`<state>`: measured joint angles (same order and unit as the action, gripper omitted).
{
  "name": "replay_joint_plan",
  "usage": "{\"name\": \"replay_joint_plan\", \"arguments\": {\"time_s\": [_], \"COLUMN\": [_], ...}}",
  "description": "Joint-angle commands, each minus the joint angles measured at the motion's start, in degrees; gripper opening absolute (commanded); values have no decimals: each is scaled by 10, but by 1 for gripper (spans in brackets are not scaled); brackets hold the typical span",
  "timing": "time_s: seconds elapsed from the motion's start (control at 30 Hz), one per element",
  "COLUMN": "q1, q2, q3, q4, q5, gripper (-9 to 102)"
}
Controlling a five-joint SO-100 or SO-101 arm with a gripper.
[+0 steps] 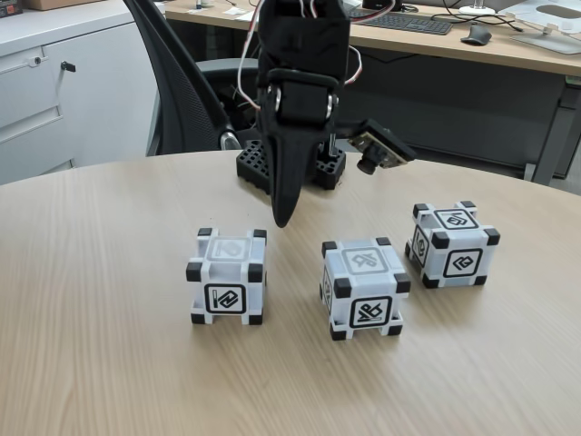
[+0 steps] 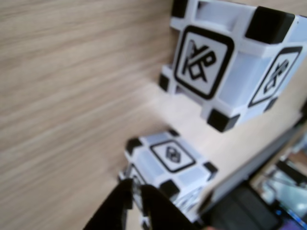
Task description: Stack cubes from left to right.
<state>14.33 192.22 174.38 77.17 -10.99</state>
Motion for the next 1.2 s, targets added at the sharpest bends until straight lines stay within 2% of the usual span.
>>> {"name": "replay_joint_plan", "arguments": {"time_s": [0.0,0.67,0.8,1.17], "q1": [4,4,4,4], "q2": [-3,-3,-3,-3], "q3": [-24,-24,-24,-24], "q4": [4,4,4,4], "q5": [7,10,10,11], "gripper": [0,0,4,0]}}
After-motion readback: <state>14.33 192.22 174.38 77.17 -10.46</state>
